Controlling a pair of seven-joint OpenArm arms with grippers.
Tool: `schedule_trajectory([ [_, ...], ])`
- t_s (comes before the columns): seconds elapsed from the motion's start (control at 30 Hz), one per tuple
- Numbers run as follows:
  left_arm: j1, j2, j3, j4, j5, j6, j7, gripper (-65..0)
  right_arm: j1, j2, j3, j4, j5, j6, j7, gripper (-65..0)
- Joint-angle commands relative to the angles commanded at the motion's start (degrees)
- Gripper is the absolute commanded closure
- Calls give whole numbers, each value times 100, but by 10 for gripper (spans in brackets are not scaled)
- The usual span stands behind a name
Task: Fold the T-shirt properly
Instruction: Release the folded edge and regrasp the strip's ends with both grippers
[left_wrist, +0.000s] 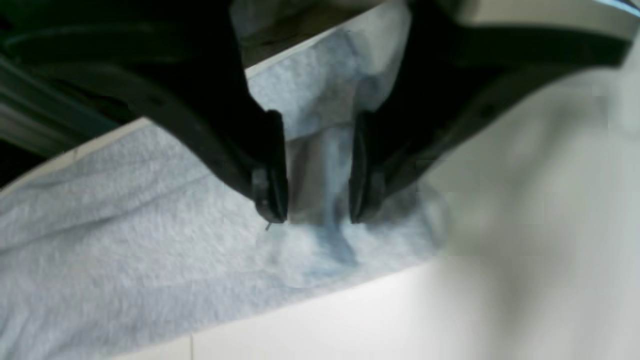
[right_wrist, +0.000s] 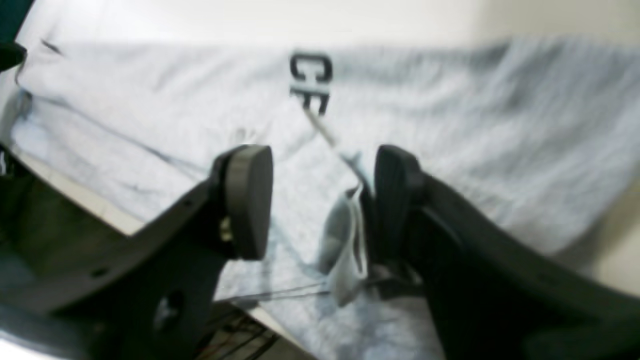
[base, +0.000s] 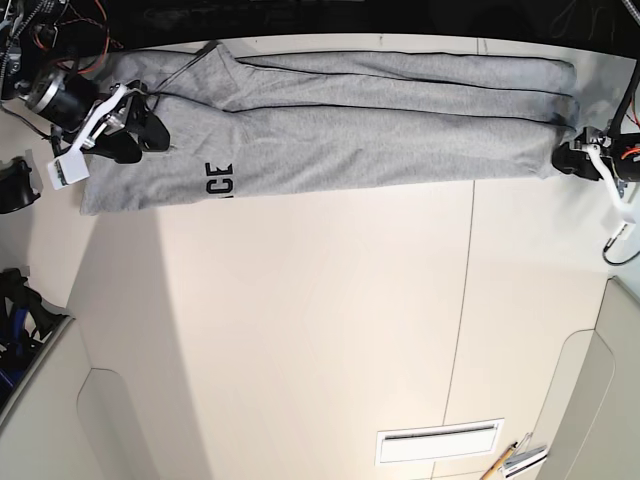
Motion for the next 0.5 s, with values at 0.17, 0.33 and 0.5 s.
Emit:
schedule_trajectory([
  [0.17, 584, 76, -763, 0, -162, 0, 2, -362, 52, -315, 17, 304, -13, 2, 24, -319],
  [0.33, 892, 601, -1353, 0, -343, 0, 0, -362, 55, -553, -48, 109, -59, 22, 153, -140],
  [0.5, 929, 992, -1464, 0, 2, 0, -275, -368, 192, -557, -160, -573, -533, 22, 326, 0],
])
